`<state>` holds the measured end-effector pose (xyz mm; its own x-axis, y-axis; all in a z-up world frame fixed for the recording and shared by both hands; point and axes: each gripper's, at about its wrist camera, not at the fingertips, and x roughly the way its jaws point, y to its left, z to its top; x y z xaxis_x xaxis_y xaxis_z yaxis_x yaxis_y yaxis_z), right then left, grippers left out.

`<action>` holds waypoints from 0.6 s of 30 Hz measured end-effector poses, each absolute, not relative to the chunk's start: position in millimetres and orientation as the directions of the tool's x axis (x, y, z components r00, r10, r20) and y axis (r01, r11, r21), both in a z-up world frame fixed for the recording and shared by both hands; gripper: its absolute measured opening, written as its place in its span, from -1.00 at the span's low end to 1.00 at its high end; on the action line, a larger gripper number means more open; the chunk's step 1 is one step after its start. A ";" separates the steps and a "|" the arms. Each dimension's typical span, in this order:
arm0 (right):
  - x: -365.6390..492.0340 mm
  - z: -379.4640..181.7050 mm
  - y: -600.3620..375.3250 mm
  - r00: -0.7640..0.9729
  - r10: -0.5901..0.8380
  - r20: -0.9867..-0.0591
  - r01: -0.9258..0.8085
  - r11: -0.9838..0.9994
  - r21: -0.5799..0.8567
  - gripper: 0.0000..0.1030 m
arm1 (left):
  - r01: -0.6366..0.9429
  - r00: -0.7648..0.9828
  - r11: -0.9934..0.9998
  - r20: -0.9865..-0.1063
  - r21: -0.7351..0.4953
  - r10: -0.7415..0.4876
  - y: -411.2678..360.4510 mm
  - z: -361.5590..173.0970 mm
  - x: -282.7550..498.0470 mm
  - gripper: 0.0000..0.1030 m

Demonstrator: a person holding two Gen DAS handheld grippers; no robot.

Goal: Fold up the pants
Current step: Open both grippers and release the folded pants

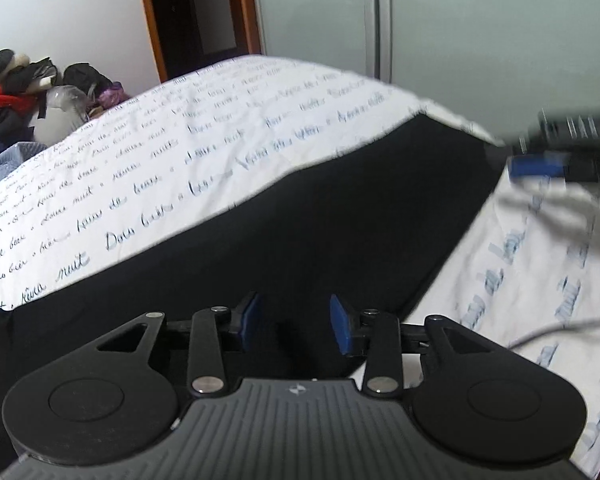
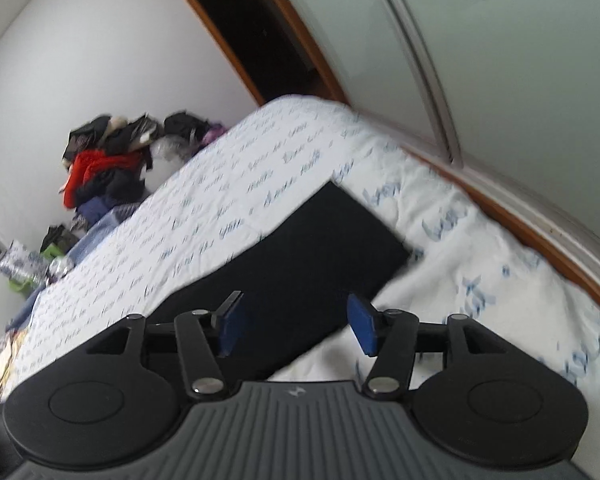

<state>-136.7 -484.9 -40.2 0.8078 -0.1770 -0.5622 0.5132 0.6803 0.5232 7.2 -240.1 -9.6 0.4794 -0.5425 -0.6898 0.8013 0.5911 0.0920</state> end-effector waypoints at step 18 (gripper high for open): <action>-120.2 -82.3 -498.1 0.864 -0.089 -0.495 0.461 0.532 0.710 0.07 | 0.719 0.516 0.694 -0.693 0.031 -0.504 -235.3 4.6 33.5 0.75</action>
